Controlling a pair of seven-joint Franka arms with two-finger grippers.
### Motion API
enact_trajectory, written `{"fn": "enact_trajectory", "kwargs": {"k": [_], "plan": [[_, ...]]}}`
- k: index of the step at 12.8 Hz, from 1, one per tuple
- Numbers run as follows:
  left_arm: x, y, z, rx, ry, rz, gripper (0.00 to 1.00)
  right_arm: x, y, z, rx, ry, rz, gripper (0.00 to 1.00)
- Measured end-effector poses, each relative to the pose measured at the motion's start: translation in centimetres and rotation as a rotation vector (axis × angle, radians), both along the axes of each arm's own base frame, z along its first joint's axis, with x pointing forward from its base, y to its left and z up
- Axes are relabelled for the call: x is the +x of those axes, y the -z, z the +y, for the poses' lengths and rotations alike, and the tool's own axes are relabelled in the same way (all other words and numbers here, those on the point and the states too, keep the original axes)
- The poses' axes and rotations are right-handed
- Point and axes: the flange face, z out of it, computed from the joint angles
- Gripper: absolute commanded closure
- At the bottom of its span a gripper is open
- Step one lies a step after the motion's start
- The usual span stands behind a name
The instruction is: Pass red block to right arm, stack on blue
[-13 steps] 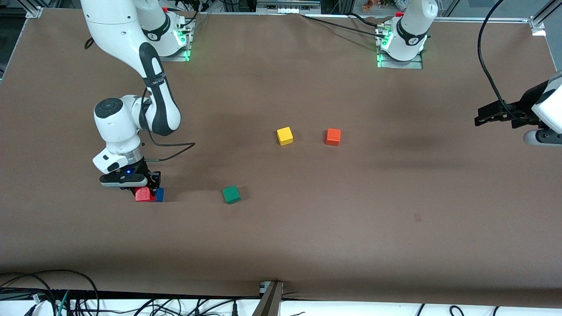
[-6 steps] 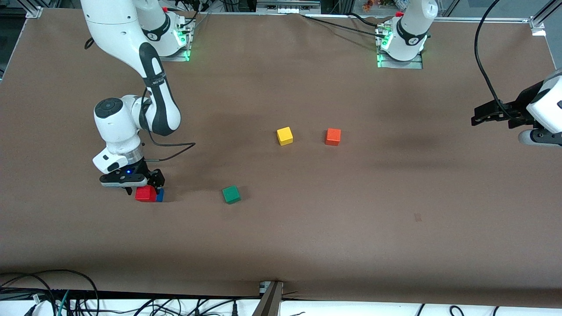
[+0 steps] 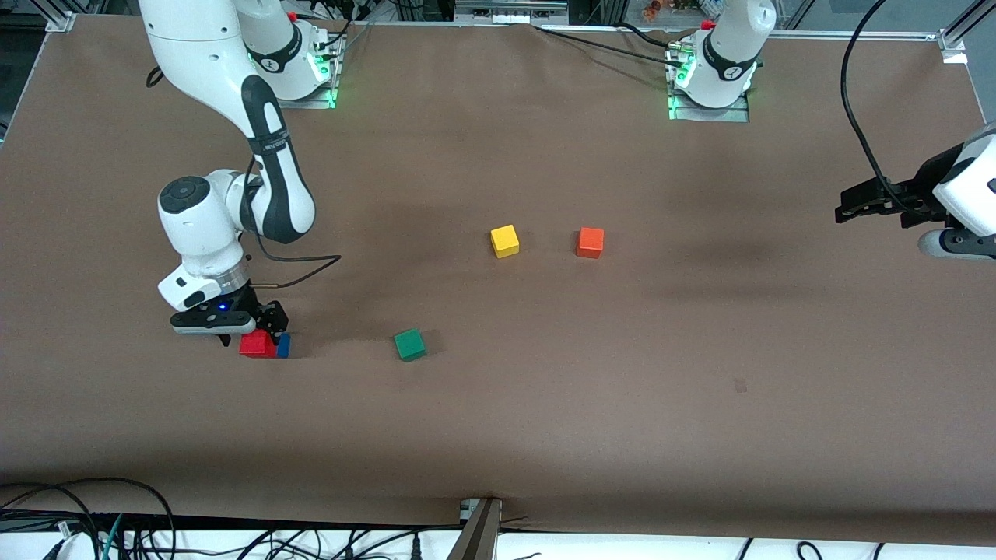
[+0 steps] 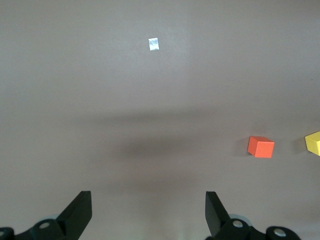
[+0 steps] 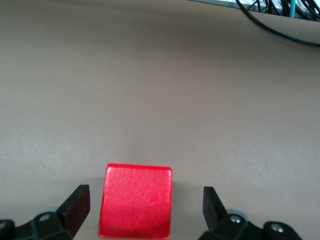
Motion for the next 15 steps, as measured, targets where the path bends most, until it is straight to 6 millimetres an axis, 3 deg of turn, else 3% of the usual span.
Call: {"fn": "enact_trajectory", "kwargs": {"k": [9, 15], "plan": [[0.0, -0.1, 0.4, 0.04, 0.002, -0.003, 0.0, 4.5, -6.4, -2.3, 0.069, 0.002, 0.17, 0.0], [0.0, -0.3, 0.4, 0.04, 0.002, -0.006, 0.0, 6.2, -11.5, -0.5, 0.071, 0.037, 0.312, 0.0]]}}
